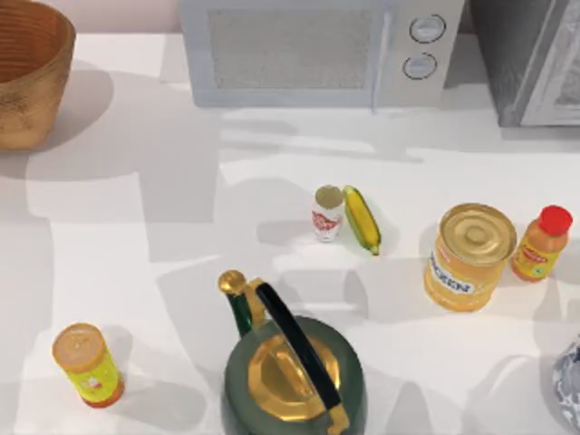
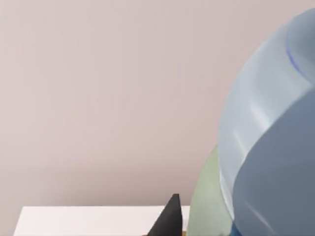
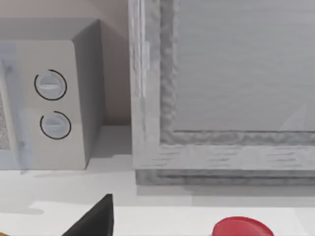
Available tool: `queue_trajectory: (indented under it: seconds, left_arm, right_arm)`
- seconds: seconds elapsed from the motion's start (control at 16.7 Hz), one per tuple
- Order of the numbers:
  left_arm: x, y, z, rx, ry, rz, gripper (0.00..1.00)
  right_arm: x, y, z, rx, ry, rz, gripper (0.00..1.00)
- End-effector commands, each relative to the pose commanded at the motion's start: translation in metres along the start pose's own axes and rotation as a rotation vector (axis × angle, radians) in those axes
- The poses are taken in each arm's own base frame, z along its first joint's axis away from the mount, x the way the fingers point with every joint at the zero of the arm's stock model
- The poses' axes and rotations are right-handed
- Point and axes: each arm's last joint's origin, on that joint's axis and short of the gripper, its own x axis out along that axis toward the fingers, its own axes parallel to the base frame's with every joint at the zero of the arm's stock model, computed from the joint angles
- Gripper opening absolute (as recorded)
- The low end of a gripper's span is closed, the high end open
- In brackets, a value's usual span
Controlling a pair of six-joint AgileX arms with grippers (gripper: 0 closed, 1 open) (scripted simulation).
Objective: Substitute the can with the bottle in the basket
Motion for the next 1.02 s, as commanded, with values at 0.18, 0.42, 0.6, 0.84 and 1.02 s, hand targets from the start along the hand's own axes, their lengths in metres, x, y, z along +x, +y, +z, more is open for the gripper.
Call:
queue_trajectory:
  seconds: [0.18, 0.42, 0.6, 0.84, 1.02]
  left_arm:
    - [0.0, 0.0, 0.0, 0.0, 0.0, 0.0, 0.38]
    - [0.0, 0.0, 0.0, 0.0, 0.0, 0.0, 0.68]
    - [0.0, 0.0, 0.0, 0.0, 0.0, 0.0, 0.9]
    - [0.0, 0.0, 0.0, 0.0, 0.0, 0.0, 1.0]
    - [0.0, 0.0, 0.0, 0.0, 0.0, 0.0, 1.0]
  right_arm:
    - [0.0, 0.0, 0.0, 0.0, 0.0, 0.0, 1.0]
    - [0.0, 0.0, 0.0, 0.0, 0.0, 0.0, 1.0]
    - [0.0, 0.0, 0.0, 0.0, 0.0, 0.0, 1.0]
    - [0.0, 0.0, 0.0, 0.0, 0.0, 0.0, 1.0]
    - [0.0, 0.0, 0.0, 0.0, 0.0, 0.0, 1.0]
